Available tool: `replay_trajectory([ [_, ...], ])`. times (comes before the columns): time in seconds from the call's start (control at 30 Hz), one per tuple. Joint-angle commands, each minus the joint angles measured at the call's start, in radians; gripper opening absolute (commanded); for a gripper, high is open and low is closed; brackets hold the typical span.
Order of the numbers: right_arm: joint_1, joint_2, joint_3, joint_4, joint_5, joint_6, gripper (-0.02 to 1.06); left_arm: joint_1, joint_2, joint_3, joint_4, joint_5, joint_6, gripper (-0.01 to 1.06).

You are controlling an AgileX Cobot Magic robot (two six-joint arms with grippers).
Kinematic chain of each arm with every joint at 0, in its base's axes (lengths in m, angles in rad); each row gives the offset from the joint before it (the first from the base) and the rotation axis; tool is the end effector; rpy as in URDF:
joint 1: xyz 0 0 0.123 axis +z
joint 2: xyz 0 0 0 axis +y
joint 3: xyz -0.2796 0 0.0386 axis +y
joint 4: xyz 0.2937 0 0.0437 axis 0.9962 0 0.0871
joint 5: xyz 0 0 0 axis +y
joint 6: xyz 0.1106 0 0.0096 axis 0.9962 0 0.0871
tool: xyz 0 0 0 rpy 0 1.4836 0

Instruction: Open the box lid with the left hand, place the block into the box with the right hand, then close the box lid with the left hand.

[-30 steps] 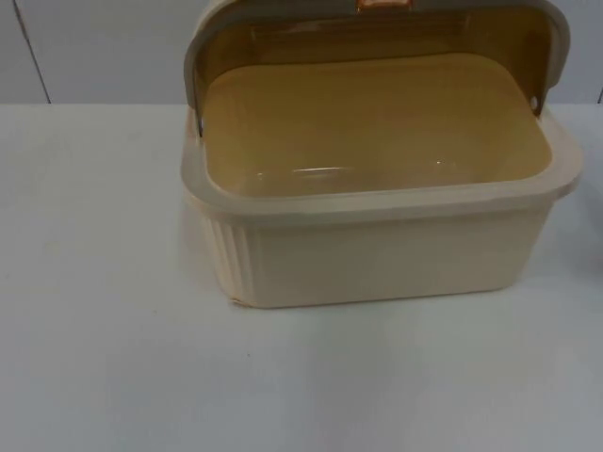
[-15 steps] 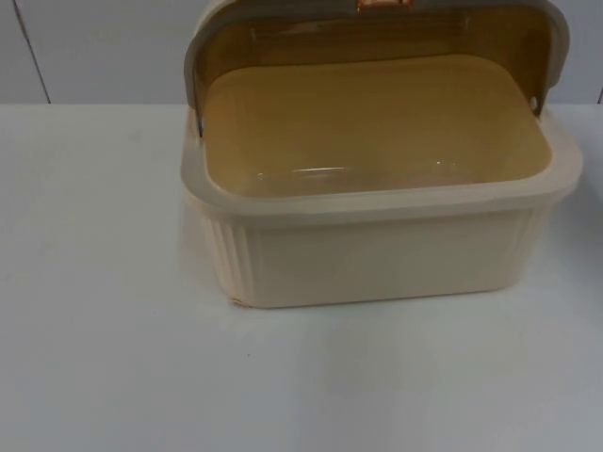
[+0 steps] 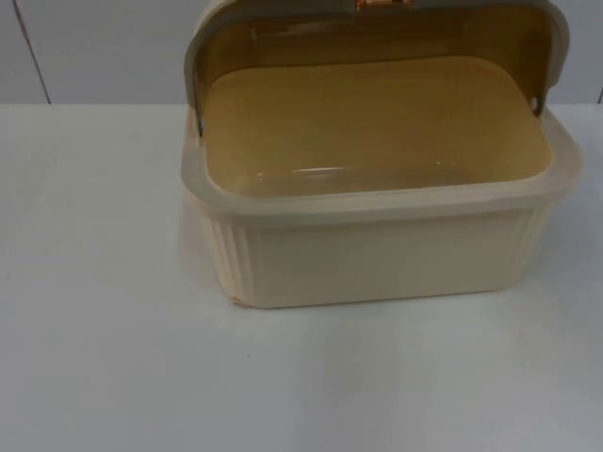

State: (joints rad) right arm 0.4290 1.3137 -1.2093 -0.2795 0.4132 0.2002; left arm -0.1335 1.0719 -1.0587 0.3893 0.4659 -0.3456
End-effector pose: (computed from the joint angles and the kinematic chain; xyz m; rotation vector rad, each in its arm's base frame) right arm 0.3359 0.1401 0.3714 -0.4078 1.9442 0.1309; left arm 0.2965 -0.0207 0.3881 0.0199 1.9274 0.0800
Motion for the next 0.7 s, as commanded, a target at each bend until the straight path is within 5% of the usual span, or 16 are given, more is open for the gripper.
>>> replay_trajectory([
  [0.0,0.005,-0.011,-0.005,0.003,0.004,-0.006,0.0,-0.006,-0.003,0.003,0.011,0.001,-0.01,0.06],
  [0.07,0.005,-0.011,-0.005,0.006,0.024,-0.006,0.0,-0.006,-0.003,0.003,0.007,0.001,-0.01,0.33],
  [0.1,0.005,-0.011,-0.005,0.018,0.036,-0.006,0.0,-0.006,-0.003,0.003,0.011,-0.002,-0.01,0.58],
  [0.13,0.005,-0.011,-0.005,0.018,0.036,-0.006,0.0,-0.006,-0.003,0.003,0.011,-0.002,-0.01,0.58],
  [0.2,0.005,-0.011,-0.005,0.073,0.06,-0.009,0.0,-0.006,-0.003,0.003,0.014,-0.011,-0.032,1.04],
  [0.4,0.078,0.007,-0.003,0.178,0.14,-0.169,0.0,-0.006,-0.003,0.003,0.022,-0.013,-0.032,1.01],
  [0.67,0.144,0.135,0.068,0.179,0.049,-0.166,0.0,-0.006,-0.003,0.003,0.025,-0.026,-0.032,1.01],
])
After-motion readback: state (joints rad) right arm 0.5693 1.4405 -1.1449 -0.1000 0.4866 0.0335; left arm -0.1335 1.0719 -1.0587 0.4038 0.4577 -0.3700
